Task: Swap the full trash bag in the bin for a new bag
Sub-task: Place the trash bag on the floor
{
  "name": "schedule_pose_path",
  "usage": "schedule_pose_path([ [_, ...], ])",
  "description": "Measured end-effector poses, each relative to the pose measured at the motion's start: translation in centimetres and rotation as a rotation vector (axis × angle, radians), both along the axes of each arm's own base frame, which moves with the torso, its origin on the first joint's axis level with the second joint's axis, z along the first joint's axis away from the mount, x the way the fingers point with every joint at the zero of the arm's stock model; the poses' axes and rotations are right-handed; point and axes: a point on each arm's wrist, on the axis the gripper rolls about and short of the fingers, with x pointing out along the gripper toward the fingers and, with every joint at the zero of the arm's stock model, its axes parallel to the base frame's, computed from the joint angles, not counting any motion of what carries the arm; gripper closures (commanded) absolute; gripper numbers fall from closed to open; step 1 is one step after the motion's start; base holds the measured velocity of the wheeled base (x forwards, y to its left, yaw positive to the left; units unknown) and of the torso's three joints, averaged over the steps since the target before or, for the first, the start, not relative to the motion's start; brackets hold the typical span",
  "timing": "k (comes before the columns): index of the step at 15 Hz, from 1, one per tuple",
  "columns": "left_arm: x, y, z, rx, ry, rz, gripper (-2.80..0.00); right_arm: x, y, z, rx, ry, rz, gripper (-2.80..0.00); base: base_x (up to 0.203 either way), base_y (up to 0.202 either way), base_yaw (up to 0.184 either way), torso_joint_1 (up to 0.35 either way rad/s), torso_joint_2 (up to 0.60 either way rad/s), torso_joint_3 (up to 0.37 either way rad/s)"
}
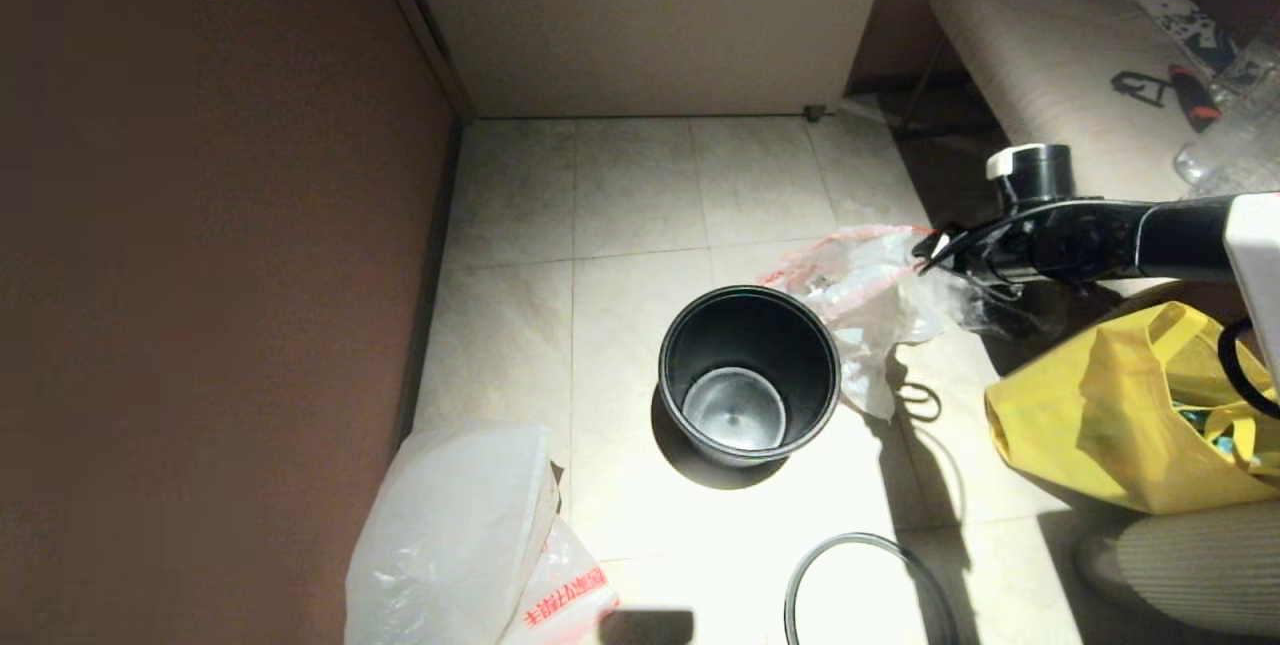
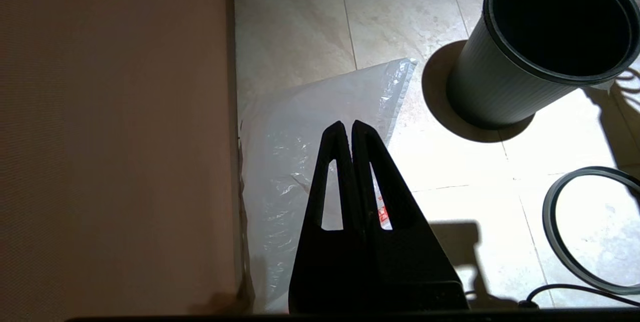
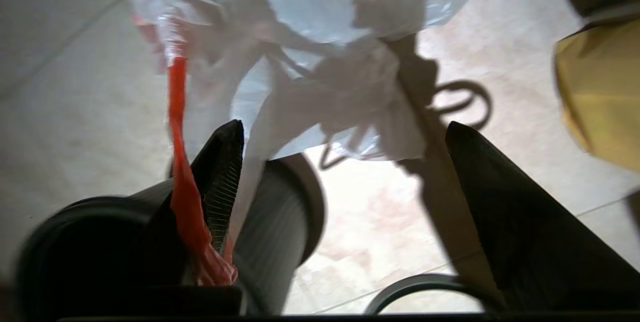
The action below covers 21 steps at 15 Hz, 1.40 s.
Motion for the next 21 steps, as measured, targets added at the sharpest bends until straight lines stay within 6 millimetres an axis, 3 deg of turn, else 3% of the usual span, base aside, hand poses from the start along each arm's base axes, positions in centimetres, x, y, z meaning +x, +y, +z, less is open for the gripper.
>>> schedule_pose_path([
  [7, 0.0, 0.0, 0.0, 0.0, 0.0, 0.0, 0.0, -2.5, 0.0, 4.5, 0.404, -0.01, 0.157, -2.8, 0.0, 0.0, 0.0, 0.0, 0.0, 0.0],
  [15, 0.0, 0.0, 0.0, 0.0, 0.0, 0.001, 0.0, -4.4, -2.0, 8.0, 0.78, 0.019, 0.281, -2.8, 0.0, 0.0, 0.0, 0.0, 0.0, 0.0],
  [21, 0.0, 0.0, 0.0, 0.0, 0.0, 0.0, 0.0, -6.4, -2.4, 12.8, 1.117, 0.023, 0.451, -2.8, 0.0, 0.0, 0.0, 0.0, 0.0, 0.0],
])
